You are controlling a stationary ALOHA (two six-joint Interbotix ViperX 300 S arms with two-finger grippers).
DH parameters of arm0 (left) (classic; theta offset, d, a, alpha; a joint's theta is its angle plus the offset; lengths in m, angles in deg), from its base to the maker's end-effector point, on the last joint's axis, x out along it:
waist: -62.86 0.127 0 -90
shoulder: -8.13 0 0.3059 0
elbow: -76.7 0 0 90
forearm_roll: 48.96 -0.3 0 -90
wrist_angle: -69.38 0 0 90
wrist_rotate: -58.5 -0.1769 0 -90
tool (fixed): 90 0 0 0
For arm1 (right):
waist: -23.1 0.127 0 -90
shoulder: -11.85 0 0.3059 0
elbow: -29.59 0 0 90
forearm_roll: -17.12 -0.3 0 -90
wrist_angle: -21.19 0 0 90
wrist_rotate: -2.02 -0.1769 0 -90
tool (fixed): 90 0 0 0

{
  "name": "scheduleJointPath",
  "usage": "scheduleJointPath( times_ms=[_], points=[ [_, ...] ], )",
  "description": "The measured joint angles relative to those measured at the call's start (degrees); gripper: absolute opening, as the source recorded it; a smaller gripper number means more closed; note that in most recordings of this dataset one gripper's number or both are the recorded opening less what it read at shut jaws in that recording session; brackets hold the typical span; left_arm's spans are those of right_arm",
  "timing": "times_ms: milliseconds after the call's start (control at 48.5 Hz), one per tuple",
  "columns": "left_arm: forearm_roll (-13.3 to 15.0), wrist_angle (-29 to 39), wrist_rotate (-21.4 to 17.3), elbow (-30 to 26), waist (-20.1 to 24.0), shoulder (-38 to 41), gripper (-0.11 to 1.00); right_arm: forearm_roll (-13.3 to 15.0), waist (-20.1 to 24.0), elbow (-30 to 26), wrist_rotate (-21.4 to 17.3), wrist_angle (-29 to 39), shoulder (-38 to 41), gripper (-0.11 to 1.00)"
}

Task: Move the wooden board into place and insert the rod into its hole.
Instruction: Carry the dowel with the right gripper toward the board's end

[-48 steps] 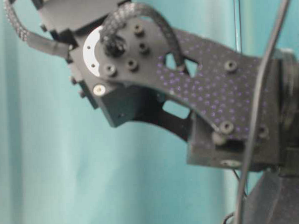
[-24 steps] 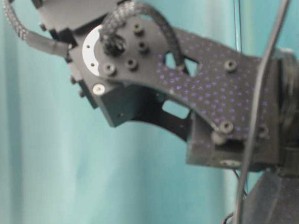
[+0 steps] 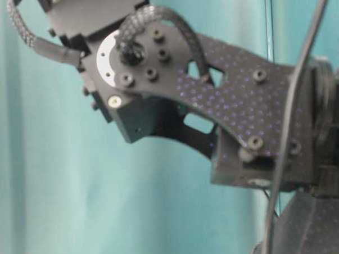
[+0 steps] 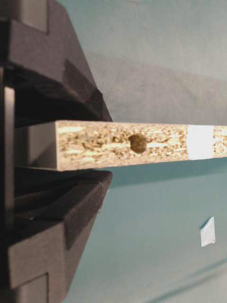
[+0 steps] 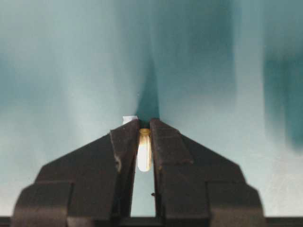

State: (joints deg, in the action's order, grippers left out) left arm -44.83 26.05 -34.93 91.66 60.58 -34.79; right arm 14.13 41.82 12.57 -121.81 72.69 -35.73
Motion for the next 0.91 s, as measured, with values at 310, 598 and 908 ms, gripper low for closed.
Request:
scheduleJointPath(
  times_ms=[310,598,908],
  points=[
    [0.0,0.2,0.0,0.0,0.0,-0.1,0.47,4.2,0.8,0.8,0.0,0.3,-4.0,0.09],
    [0.0,0.4,0.0,-0.1,0.0,-0.1,0.47,8.6,0.5,2.5,0.0,1.2,-12.2,0.09],
    [0.0,0.4,0.0,-0.2,0.0,-0.1,0.47,12.7,-0.4,8.8,-0.7,-1.4,-20.3,0.09]
  ],
)
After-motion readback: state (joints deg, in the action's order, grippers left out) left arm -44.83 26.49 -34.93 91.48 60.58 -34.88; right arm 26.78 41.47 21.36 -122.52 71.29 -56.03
